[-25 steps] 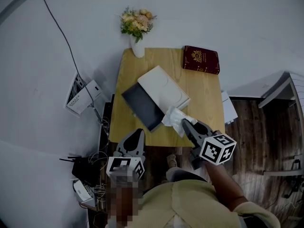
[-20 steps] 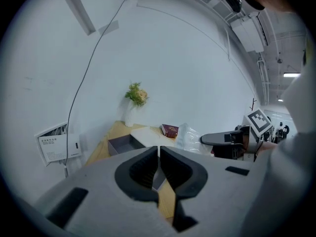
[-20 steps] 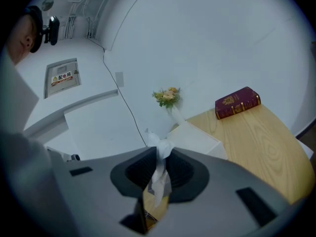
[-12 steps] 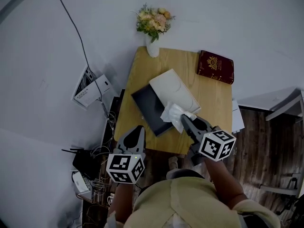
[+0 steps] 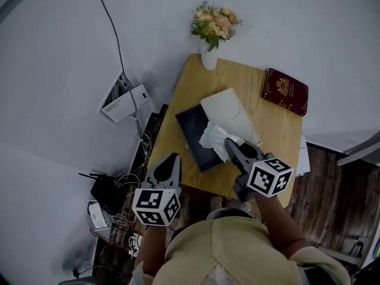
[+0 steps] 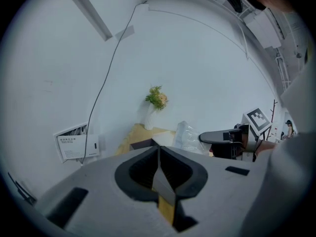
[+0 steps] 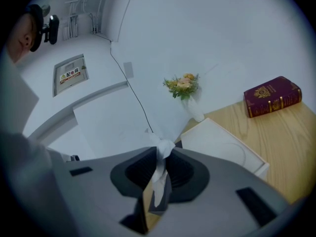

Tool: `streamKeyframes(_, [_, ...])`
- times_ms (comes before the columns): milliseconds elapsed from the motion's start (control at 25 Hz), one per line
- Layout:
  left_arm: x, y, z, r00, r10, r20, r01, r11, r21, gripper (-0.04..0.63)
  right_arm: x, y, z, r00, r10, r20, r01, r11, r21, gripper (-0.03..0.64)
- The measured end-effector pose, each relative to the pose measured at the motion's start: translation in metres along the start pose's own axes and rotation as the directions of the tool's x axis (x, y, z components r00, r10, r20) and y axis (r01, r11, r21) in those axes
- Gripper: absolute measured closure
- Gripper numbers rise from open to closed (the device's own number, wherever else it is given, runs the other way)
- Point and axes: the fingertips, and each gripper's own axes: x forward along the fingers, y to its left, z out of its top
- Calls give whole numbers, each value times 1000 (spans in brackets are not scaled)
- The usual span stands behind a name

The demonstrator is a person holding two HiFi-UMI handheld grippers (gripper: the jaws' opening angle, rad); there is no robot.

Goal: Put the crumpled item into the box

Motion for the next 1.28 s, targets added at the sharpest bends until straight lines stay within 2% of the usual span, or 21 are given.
streamKeyframes(240, [0, 11, -1, 999, 38, 7, -38, 999, -19, 561, 19, 3, 0, 999, 31, -34, -32, 999, -32, 548])
streamKeyframes(520, [-1, 25, -5, 997, 78, 9, -77, 996, -44, 561, 40, 1, -5, 996, 19, -92, -30, 991, -130, 548])
streamKeyframes(720, [-1, 35, -7, 995, 102, 6, -101, 993, -63, 561, 53, 1, -14, 991, 19, -133, -38, 989, -140, 546])
streamKeyframes(1120, [1, 43, -13, 995, 102, -6, -102, 992, -74, 561, 71, -7, -30, 975, -54, -216, -6, 963, -270, 546])
streamKeyframes(1280, [0, 45, -14, 994, 106, -5, -106, 991, -80, 561, 76, -6, -38, 966, -58, -251, -16, 958, -285, 546])
